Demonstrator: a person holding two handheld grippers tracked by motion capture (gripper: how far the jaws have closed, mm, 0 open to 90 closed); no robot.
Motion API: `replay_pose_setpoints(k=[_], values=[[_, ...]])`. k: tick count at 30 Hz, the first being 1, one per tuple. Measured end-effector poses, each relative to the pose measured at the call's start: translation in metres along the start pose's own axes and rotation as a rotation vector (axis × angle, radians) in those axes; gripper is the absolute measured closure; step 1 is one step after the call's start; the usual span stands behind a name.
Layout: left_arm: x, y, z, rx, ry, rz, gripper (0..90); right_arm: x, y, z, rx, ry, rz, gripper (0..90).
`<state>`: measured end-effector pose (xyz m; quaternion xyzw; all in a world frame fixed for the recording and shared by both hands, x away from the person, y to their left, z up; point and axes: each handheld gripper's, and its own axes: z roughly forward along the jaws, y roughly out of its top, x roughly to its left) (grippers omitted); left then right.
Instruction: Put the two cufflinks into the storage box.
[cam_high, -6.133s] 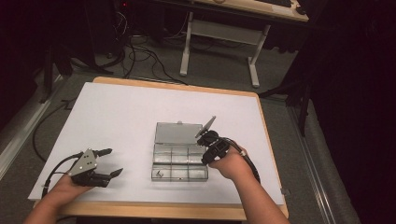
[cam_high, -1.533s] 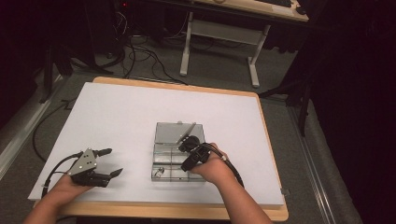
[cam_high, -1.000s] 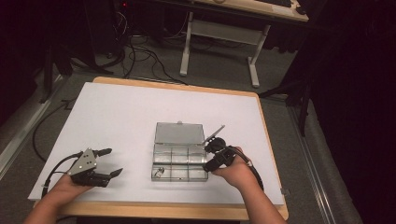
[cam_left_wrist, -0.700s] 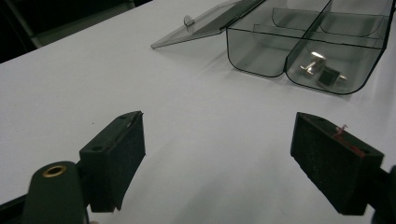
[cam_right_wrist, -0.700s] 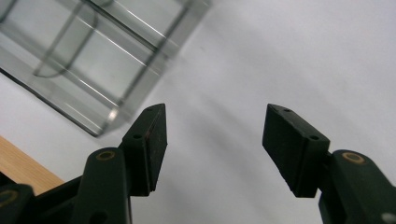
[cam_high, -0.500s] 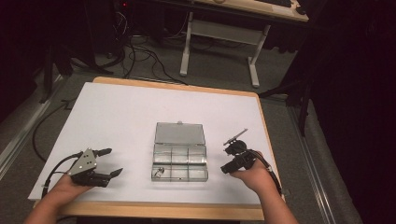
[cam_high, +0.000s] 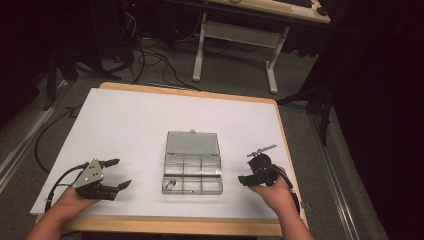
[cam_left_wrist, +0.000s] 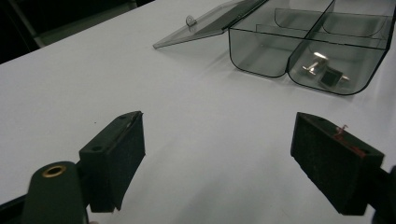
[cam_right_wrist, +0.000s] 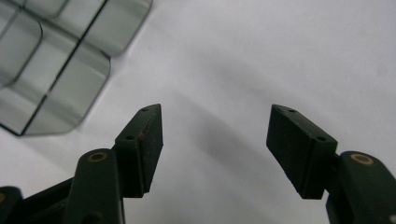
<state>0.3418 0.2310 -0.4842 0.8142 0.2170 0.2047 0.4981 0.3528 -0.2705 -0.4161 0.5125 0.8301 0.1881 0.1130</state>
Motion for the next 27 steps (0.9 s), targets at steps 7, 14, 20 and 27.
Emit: replay_pose_setpoints(k=[7,14,20,27], values=[[0.0,0.0,0.0,-0.002,0.004,-0.001,18.1,0.005,-0.016,0.009,-0.203,-0.018,0.042,34.6],[0.001,0.0,0.0,0.0,-0.005,-0.003,18.1,0.008,-0.046,0.018,-0.372,-0.069,0.087,31.1],[0.001,0.001,0.001,0.011,-0.012,0.0,17.8,-0.006,-0.075,0.004,-0.509,-0.155,0.163,26.9],[-0.001,0.001,0.002,0.018,0.014,0.007,16.4,-0.021,-0.08,0.018,-0.423,-0.148,0.237,19.5]])
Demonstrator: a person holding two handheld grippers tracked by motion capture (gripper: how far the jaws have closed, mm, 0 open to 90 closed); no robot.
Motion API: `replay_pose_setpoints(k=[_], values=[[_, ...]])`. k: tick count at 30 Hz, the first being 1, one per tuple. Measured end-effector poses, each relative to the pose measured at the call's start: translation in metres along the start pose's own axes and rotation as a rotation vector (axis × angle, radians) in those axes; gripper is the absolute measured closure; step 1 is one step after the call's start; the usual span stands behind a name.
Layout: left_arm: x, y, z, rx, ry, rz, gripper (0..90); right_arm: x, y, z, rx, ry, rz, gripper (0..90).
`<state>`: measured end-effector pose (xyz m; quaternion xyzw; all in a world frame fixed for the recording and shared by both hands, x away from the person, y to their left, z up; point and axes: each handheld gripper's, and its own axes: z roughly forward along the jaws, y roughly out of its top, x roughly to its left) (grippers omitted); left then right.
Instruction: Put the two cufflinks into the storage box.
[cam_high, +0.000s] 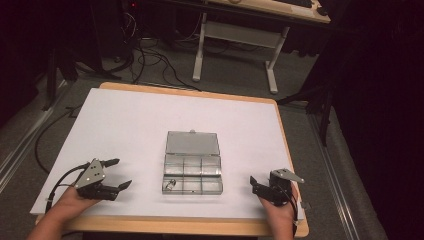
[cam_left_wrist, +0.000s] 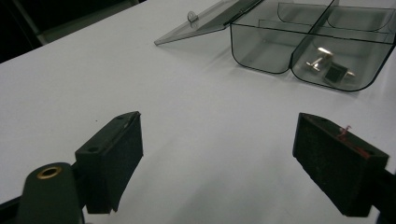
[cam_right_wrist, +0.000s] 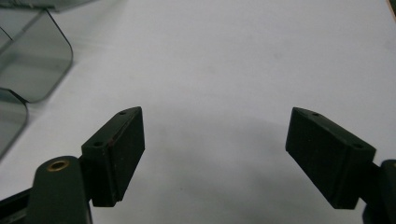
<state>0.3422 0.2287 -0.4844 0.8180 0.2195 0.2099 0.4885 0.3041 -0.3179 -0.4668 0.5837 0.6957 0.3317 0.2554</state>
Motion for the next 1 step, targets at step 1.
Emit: replay_pose_setpoints(k=[1], values=[[0.0001,-0.0001,0.0,-0.001,0.0,-0.002,16.3,0.0009,-0.0006,0.0022,0.005,0.0,0.0,18.3]])
